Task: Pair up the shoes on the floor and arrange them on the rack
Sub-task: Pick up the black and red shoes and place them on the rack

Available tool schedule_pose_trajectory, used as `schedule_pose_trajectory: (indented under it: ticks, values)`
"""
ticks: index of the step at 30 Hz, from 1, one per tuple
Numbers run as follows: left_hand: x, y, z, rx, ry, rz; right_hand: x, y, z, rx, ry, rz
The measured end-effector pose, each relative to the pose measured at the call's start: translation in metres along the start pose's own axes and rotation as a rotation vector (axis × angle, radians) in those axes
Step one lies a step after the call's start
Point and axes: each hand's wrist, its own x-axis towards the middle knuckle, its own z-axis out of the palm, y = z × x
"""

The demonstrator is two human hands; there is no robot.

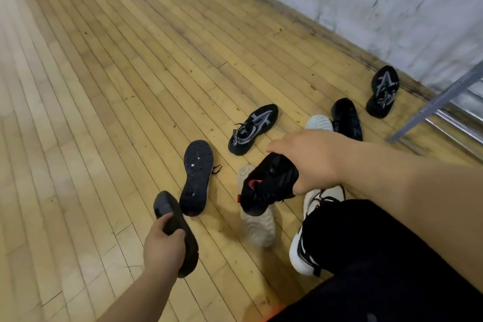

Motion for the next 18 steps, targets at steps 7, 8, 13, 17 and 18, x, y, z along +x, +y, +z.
schedule_pose_trajectory:
  ticks: [7,8,13,17,18]
  values:
    - [-0.063,0.096,0.002,0.099,-0.122,0.534,-0.063,0.023,-0.048,0.109,0.123,0.145]
    - [-0.070,0.113,0.007,0.114,-0.138,0.621,-0.077,0.028,-0.054,0.119,0.158,0.186]
    - [-0.118,0.214,0.046,0.168,-0.267,1.046,-0.172,0.064,-0.071,0.240,0.400,0.395]
    - [-0.183,0.300,0.089,0.186,-0.379,1.429,-0.282,0.092,-0.068,0.332,0.641,0.637]
    - [-0.205,0.319,0.101,0.207,-0.399,1.533,-0.309,0.098,-0.063,0.352,0.697,0.695]
